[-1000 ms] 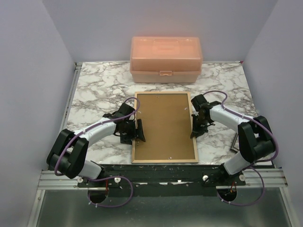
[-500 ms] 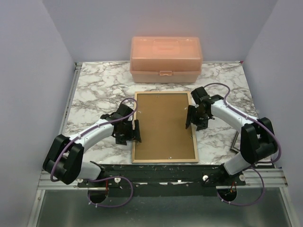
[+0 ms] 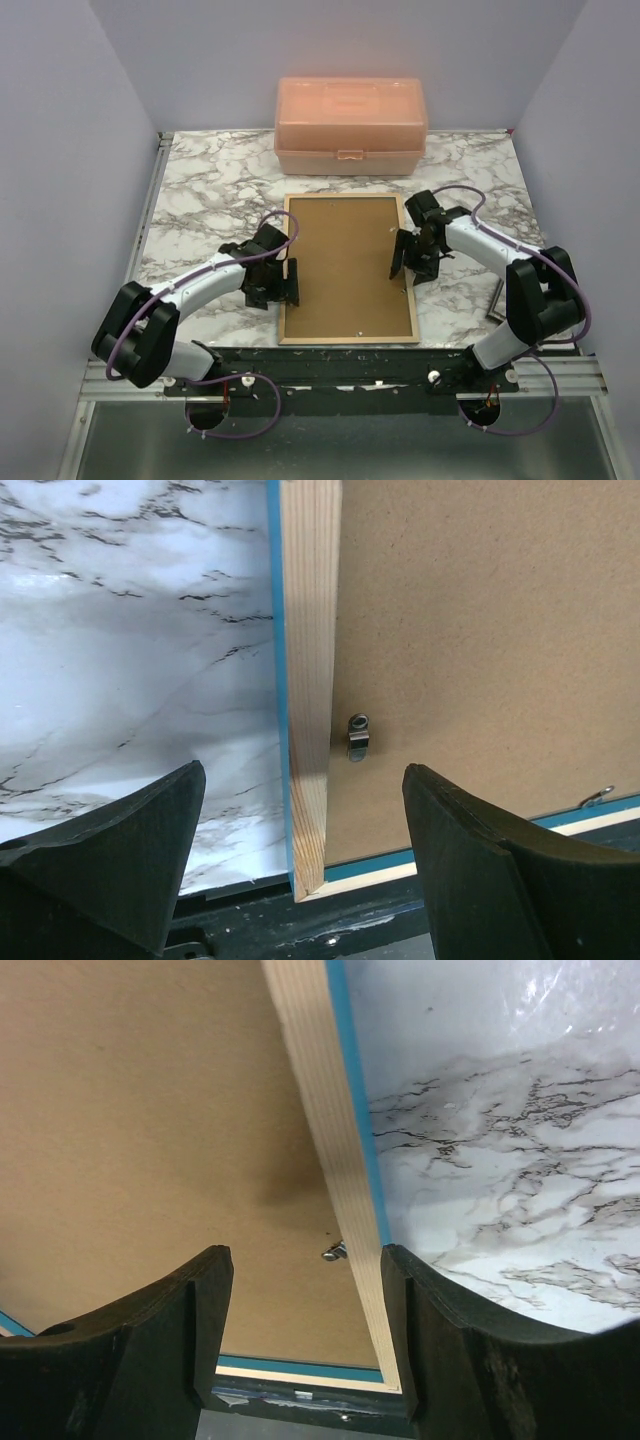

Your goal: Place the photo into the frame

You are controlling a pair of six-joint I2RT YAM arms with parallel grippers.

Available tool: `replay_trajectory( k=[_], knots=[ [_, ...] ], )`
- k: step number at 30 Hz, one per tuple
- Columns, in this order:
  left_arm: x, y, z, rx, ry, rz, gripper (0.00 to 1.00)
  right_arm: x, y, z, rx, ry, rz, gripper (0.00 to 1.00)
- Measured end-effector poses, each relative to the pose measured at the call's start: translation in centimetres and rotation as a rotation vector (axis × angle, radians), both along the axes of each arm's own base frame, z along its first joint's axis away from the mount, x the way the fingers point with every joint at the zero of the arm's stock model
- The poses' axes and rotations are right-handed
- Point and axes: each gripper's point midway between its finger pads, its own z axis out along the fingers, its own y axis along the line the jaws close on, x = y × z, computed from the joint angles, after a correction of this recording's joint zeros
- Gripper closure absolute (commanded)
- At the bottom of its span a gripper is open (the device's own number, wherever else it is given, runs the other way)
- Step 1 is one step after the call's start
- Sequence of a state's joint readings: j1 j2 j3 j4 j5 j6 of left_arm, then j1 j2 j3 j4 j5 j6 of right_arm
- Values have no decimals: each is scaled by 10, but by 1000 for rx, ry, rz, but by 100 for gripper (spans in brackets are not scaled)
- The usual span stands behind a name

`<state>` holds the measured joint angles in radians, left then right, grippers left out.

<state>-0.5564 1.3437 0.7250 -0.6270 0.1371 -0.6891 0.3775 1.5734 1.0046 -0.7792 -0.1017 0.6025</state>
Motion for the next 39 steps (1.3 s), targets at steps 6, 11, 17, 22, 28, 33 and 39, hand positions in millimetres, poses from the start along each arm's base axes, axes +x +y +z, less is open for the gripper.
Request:
replay_trajectory(
  k=[6,11,17,22,28,33,39],
  knots=[
    [-4,-4,-8,23,18,-14,25,-13,-3,-16,7,47,-2,32],
    [-3,-3,-11,53,23,-8,32,-17,-3,-22,9,61,-2,32],
    [1,-5,-13,91,31,-9,47,-18,-3,-25,12,62,0,32],
    [3,-14,-14,84,29,-22,88,-21,-3,-29,14,73,0,32],
    [4,-11,-12,100,33,-14,100,-22,-5,-29,12,78,-4,32],
    [4,-11,-11,102,28,-16,100,-22,-5,-29,13,79,-4,32],
    [4,-10,-10,99,17,-17,46,-21,-4,-27,14,80,-3,32]
  ],
)
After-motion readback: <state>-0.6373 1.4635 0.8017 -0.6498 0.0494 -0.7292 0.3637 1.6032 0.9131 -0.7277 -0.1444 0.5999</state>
